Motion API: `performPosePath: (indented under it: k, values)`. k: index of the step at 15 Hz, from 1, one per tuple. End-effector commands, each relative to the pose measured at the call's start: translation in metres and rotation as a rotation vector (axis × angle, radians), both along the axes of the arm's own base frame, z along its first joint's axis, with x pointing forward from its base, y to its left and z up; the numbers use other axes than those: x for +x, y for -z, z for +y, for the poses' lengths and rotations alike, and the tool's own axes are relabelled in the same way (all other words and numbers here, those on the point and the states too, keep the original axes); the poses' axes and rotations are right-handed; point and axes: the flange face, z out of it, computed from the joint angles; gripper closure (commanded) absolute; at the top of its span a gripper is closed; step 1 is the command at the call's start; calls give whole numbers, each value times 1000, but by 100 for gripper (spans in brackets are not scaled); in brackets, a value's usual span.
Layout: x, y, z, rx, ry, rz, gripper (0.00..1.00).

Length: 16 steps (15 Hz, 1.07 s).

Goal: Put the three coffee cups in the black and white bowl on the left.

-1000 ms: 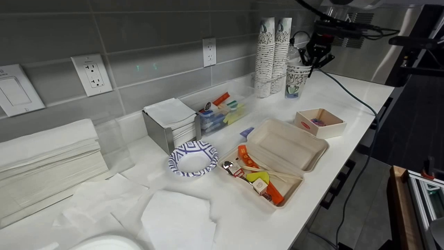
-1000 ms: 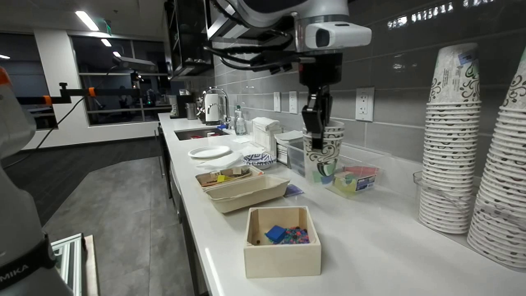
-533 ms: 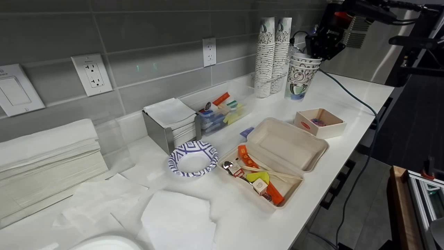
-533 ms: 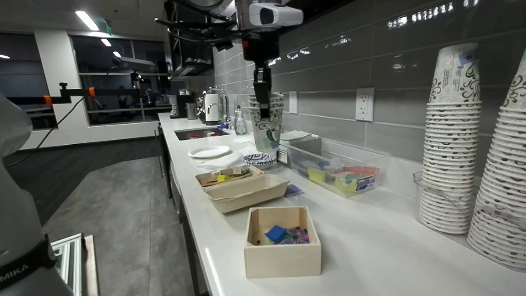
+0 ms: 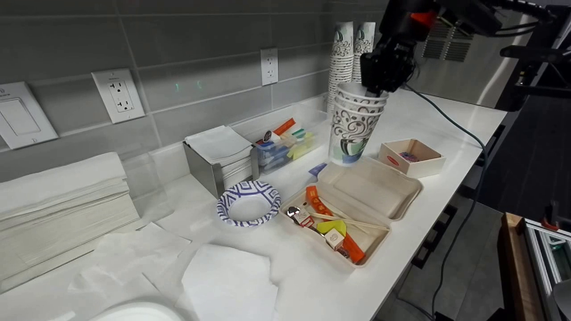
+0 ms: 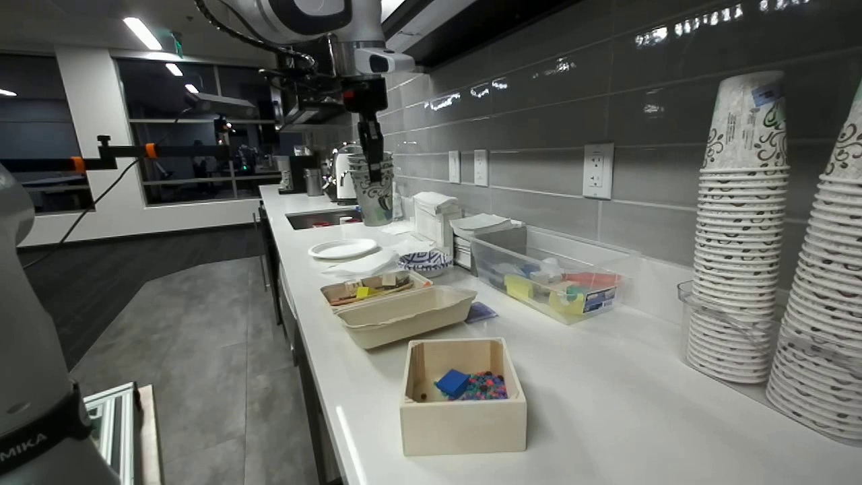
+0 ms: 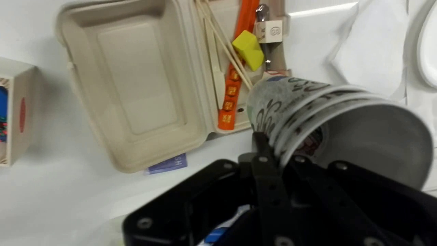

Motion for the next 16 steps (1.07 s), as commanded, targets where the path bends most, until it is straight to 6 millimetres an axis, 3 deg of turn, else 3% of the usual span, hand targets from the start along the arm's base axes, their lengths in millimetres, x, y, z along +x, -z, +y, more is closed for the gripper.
performPosePath:
  k: [1, 4, 9, 16]
  values:
    - [38, 23, 44, 7, -14, -2, 99]
    - [75, 41, 65, 2, 20, -18, 99]
    - [134, 73, 72, -2, 116, -12, 99]
    - [176, 120, 105, -19, 172, 19, 99]
